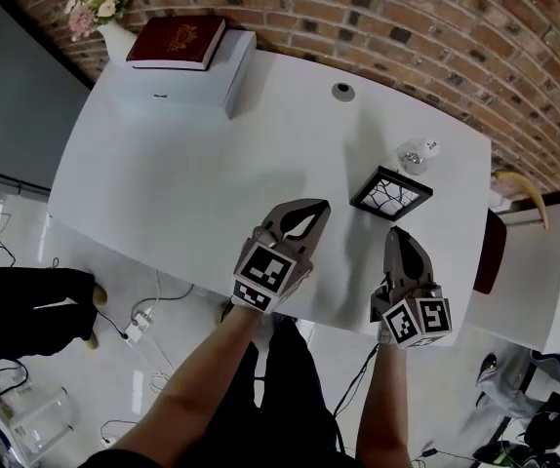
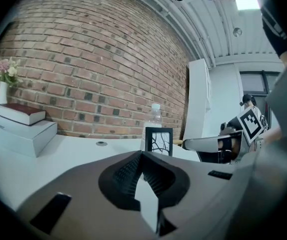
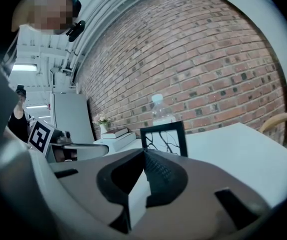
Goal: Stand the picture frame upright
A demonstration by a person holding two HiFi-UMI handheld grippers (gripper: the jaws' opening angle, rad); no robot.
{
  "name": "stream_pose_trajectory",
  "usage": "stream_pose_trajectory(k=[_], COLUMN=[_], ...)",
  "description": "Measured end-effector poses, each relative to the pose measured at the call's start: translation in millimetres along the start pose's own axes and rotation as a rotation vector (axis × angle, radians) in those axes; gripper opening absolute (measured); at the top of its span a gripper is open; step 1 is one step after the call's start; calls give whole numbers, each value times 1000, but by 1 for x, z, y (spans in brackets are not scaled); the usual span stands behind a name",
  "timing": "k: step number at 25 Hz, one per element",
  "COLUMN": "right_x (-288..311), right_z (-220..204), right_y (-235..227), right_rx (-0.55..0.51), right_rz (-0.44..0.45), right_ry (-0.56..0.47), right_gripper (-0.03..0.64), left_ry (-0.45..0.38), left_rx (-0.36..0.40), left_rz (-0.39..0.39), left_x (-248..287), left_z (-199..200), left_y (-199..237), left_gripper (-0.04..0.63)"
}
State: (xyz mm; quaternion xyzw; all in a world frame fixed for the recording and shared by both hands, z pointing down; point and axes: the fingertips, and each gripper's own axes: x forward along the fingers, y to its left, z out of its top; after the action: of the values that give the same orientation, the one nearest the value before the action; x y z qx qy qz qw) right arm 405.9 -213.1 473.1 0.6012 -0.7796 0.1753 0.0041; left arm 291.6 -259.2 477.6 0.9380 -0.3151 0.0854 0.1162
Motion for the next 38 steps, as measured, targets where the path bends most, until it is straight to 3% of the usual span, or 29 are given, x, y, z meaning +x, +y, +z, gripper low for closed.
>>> stream_pose_trajectory(k=[17, 38], right_x=[24, 75], right_z=[16, 43], right_y=[162, 346], right_rx=[-87, -194], right_rz=[199, 553], right_ry=[10, 37], right_gripper=[3, 4], left_ry=[-68, -210], left_rx=[-50, -89], left_rz=[144, 512], left_x=[-151, -338], left_z=[21, 63], left_y=[61, 156], left_gripper=[0, 0])
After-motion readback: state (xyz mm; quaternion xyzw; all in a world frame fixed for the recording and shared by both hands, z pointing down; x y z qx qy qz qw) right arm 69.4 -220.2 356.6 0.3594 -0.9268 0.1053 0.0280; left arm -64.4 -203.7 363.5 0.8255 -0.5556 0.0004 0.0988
